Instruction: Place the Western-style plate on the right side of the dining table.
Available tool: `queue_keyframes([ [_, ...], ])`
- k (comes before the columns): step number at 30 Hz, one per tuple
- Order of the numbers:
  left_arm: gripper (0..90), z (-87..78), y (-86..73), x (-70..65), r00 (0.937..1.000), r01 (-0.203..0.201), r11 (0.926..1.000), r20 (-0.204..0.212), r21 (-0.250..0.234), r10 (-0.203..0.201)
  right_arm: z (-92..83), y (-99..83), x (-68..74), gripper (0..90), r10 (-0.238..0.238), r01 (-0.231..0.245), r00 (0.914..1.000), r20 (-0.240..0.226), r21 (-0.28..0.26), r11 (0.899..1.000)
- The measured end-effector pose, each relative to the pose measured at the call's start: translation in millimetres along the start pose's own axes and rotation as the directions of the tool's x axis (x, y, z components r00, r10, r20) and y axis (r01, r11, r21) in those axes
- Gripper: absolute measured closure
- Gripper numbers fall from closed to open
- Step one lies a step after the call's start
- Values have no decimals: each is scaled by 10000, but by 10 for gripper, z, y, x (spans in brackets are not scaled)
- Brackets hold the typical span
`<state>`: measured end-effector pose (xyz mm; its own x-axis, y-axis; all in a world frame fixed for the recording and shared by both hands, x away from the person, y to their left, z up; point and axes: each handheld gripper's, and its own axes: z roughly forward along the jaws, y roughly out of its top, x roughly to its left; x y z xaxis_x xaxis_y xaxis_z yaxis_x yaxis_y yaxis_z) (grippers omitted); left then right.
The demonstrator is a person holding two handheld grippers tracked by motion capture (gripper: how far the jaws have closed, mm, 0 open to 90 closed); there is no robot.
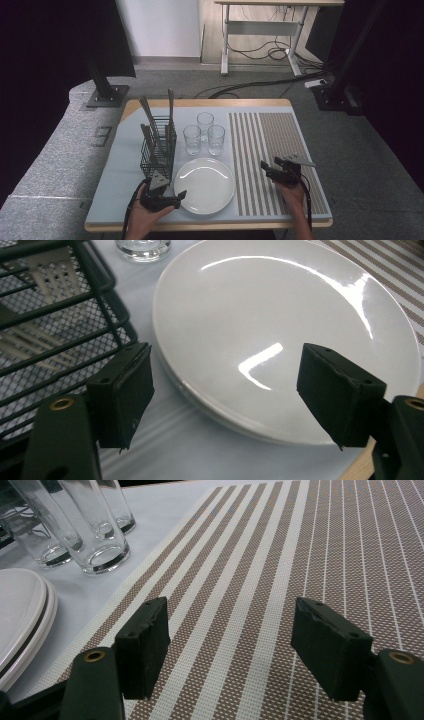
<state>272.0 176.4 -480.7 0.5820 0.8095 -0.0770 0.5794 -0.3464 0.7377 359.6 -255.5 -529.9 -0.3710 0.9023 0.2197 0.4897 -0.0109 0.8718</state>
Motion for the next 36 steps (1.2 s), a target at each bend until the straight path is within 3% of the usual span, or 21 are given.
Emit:
queue_keyframes([
  [14, 228, 205, 129, -61, 9994, -348, 9986, 1, 394, 348, 0, 0, -5, 316, 51, -51, 10000, -3, -20, 10000],
  [20, 226, 272, 85, -79, 9994, -317, 9985, -125, 445, 323, -3, -1, -8, 316, 68, -68, 10000, -15, -31, 10000],
  [36, 207, 266, -13, -74, 9989, -177, 9977, -417, 649, 204, -1, -1, 1, 315, 14, -14, 10000, 25, -35, 10000],
])
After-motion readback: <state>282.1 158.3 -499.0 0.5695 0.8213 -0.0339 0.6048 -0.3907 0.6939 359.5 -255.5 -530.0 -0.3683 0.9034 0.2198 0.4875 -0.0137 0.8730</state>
